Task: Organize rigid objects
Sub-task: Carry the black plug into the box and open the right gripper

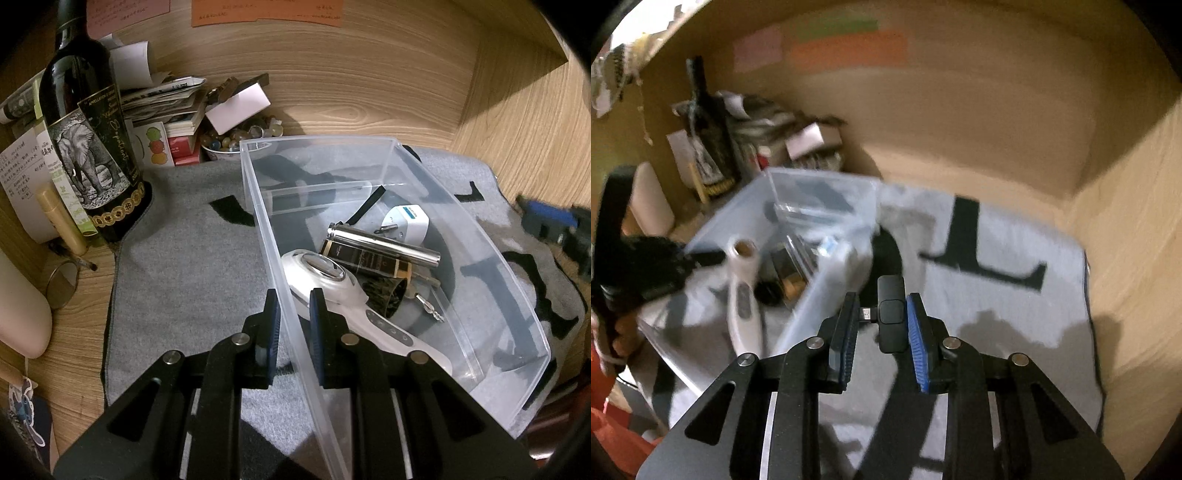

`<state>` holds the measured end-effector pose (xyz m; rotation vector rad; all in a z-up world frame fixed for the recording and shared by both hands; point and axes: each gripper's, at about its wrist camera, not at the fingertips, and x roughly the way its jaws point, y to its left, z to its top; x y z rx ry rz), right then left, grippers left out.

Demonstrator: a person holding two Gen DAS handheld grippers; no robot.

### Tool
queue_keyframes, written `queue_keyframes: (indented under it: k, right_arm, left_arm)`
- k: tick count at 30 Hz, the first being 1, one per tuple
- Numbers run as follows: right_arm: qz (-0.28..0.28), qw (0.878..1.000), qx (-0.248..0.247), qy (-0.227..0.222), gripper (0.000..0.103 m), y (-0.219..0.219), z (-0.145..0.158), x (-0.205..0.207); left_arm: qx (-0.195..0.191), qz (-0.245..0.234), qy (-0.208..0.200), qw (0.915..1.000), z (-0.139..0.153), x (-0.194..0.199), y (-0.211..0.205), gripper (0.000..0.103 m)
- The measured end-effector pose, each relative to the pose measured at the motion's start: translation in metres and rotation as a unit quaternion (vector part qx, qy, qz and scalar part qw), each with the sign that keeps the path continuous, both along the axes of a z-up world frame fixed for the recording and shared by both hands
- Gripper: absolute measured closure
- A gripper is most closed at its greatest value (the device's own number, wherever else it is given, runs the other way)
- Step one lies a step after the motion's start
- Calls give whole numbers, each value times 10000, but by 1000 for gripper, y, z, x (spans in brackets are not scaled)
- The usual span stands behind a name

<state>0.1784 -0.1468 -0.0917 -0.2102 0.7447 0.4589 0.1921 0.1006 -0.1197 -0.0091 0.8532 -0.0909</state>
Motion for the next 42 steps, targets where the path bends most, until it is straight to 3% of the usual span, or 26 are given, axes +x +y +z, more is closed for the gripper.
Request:
queue_keyframes:
  k: [11, 26, 33, 42]
  right_arm:
    - [555, 9983, 74, -189, 79, 49, 17, 20]
    - [836, 9954, -46, 472, 79, 96, -8, 57]
    - [795, 9948, -165, 622, 79, 99, -14, 59]
    - [662, 9975, 35, 248, 70, 75, 7, 42]
  left_arm:
    - [-3, 0, 0, 10000, 0, 0, 0, 87]
    - [-51, 15, -9, 10000, -1, -2, -2, 87]
    - [-39, 12, -5, 10000, 0, -2, -2, 87]
    - [-42, 7, -6, 10000, 0, -2, -2, 87]
